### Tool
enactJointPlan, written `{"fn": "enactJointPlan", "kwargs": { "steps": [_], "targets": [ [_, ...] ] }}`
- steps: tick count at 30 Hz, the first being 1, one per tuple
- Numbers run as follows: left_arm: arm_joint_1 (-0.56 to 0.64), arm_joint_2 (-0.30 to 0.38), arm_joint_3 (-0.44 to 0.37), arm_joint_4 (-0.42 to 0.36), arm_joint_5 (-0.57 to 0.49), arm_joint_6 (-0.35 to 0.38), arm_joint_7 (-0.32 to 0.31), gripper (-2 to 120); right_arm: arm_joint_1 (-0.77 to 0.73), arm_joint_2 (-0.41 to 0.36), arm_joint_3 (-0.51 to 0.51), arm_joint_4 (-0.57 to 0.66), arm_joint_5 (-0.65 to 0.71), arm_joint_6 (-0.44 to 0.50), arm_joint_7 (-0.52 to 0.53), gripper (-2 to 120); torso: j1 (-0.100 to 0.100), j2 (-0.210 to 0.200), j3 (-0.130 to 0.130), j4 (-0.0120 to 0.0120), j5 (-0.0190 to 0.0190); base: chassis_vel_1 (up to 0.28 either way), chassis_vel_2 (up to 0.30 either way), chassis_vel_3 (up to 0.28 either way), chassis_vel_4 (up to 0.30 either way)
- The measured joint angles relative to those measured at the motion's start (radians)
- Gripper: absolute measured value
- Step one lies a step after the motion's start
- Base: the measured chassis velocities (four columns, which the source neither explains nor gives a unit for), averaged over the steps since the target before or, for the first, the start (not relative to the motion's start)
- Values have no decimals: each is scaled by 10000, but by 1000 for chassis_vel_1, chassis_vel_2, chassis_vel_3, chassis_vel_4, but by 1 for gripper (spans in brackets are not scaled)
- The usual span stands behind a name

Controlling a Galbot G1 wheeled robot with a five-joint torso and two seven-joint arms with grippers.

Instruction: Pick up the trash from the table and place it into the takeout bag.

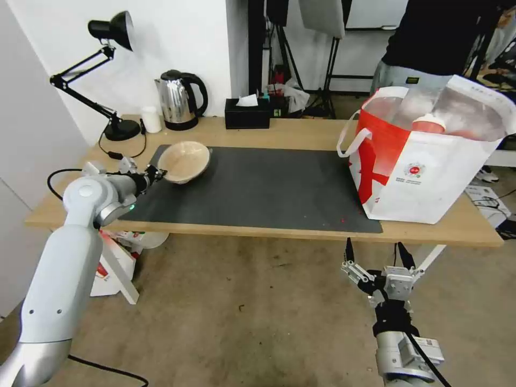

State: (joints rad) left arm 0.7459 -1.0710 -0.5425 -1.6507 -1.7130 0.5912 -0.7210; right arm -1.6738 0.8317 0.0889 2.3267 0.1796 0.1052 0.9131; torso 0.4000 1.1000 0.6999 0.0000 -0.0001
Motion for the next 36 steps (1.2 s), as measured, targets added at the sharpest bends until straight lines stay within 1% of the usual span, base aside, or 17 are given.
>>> {"fn": "enactJointPlan", "kwargs": {
  "steps": [3, 8, 11, 12, 16, 17, 19, 21, 22, 23, 24, 26, 27, 29, 31, 32, 36],
  "targets": [
    [-15, 215, -65, -457, -154, -11, 127, 0, 0, 0, 0, 0, 0, 0, 0, 100, 0, 1, 0, 0, 0, 0, 0, 0, 0],
    [-514, 689, 109, -656, -595, -92, 177, 0, 0, 0, 0, 0, 0, 0, 0, 100, 0, 0, 0, 1, 1, 0, 0, 0, 0],
    [-1157, 1156, 427, -827, -981, -298, 501, 0, 1, 0, 1, 0, 0, 0, 0, 100, -1, 0, 0, 0, 1, 0, 0, 0, 0],
    [-1157, 1156, 427, -827, -981, -298, 501, 0, 1, 0, 1, 0, 0, 0, 0, 100, -1, 0, 0, 0, 1, 0, 0, 0, 0],
    [-2345, 1657, 1167, -875, -1501, -463, 641, 0, 0, 0, 0, 0, 0, 0, 0, 100, 0, 0, 1, 1, -3, 0, 0, 0, 0],
    [-2345, 1657, 1167, -875, -1501, -463, 641, 0, 0, 0, 0, 0, 0, 0, 0, 100, 0, 0, 1, 1, -3, 0, 0, 0, 0],
    [-2916, 1819, 1604, -824, -1569, -633, 993, 0, 0, 0, 0, 0, 0, 0, 0, 100, 0, 1, 0, -1, 4, 0, 0, 0, 0],
    [-3643, 1950, 2337, -583, -1493, -931, 1684, 0, 0, 0, 0, 0, 0, 0, 0, 100, -1, 0, 1, 1, 0, 0, 0, 0, 0],
    [-3643, 1950, 2337, -583, -1493, -931, 1684, 0, 0, 0, 0, 0, 0, 0, 0, 100, -1, 0, 1, 1, 0, 0, 0, 0, 0],
    [-3924, 1973, 2653, -447, -1371, -1080, 2065, 0, 0, 0, 0, 0, 0, 0, 0, 100, -1, 0, 0, -1, 0, 0, 0, 0, 0],
    [-4304, 1969, 3122, -206, -1144, -1302, 2636, 0, 0, 0, 0, 0, 0, 0, -1, 100, 0, 0, 1, 0, 4, 0, 0, 0, 0],
    [-4870, 1824, 3830, 199, -897, -1620, 3423, 0, 0, 0, 0, 0, 0, 0, 0, 100, 0, 0, 1, 2, -3, 0, 0, 0, 0],
    [-4870, 1824, 3830, 199, -897, -1620, 3423, 0, 0, 0, 0, 0, 0, 0, 0, 100, 0, 0, 1, 2, -3, 0, 0, 0, 0],
    [-5467, 1473, 4499, 646, -747, -1920, 3882, 0, 0, 0, 0, 0, 0, 0, -1, 100, -1, 0, 0, 1, 6, 0, 0, 0, 0],
    [-6020, 987, 5140, 1197, -540, -2123, 4288, 0, 0, 0, 0, 0, 0, 0, 0, 100, 0, 0, 1, 2, 0, 0, 0, 0, 0],
    [-6020, 987, 5140, 1197, -540, -2123, 4288, 0, 0, 0, 0, 0, 0, 0, 0, 100, 0, 0, 1, 2, 0, 0, 0, 0, 0],
    [-7688, -274, 6740, 2888, -119, -2548, 4777, 0, 0, 0, -1, 0, 1, 0, -1, 100, 1, -1, 3, -9, 8, 0, 0, 0, 0]
  ]
}}
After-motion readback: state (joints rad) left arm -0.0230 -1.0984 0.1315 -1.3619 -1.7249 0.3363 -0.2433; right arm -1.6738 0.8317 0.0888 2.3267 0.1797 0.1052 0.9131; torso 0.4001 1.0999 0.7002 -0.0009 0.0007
